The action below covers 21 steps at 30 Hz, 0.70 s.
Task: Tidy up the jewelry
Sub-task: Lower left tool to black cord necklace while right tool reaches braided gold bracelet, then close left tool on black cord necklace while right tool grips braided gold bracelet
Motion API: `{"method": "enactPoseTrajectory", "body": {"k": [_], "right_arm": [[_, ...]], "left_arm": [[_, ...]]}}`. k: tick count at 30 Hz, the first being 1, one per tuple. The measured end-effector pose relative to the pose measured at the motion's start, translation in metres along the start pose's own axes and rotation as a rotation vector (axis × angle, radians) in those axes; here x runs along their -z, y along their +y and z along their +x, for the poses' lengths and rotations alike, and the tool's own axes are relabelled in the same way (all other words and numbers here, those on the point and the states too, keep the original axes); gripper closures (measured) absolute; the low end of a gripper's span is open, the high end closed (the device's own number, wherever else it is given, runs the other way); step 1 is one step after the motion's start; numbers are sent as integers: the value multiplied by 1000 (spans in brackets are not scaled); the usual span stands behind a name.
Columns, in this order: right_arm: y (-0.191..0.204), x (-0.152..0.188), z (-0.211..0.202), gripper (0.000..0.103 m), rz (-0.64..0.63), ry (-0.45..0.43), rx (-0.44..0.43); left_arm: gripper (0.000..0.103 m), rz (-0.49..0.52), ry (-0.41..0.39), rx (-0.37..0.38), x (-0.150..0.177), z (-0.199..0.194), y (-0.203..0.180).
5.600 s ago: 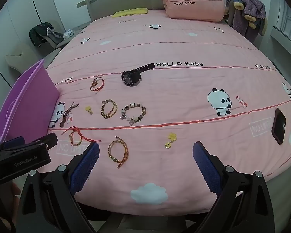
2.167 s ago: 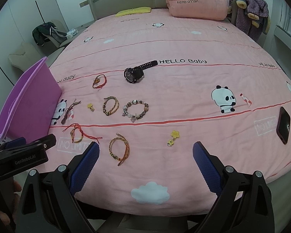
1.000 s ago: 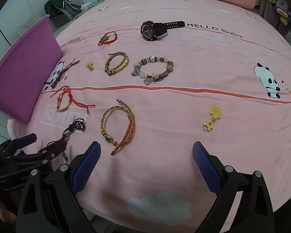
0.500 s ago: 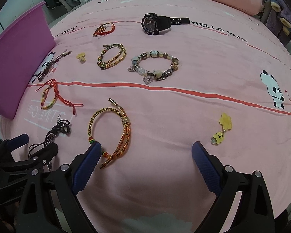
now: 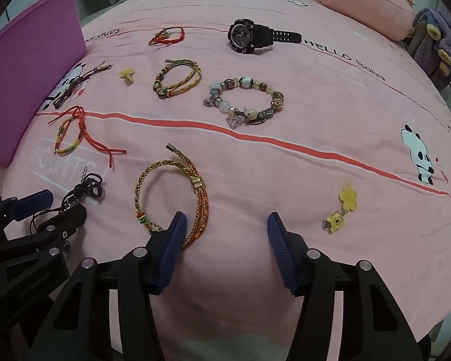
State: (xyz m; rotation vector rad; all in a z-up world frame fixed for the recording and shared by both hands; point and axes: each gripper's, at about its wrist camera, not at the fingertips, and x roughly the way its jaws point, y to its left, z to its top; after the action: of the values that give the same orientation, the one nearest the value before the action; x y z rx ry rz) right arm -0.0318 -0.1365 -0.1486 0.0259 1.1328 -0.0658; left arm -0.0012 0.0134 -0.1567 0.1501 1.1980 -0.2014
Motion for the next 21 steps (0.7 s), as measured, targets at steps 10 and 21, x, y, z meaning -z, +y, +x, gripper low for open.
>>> {"method": "enactPoseTrajectory", "body": {"k": [10,21], "right_arm": [[-6,-3,-14,98,56,11,-84],[-8,-18,-61,98,100,-55,-151]], "left_arm": [[97,5,4,111,-4,-9,-1],[97,-58,-80,154,-21,-64,26]]}}
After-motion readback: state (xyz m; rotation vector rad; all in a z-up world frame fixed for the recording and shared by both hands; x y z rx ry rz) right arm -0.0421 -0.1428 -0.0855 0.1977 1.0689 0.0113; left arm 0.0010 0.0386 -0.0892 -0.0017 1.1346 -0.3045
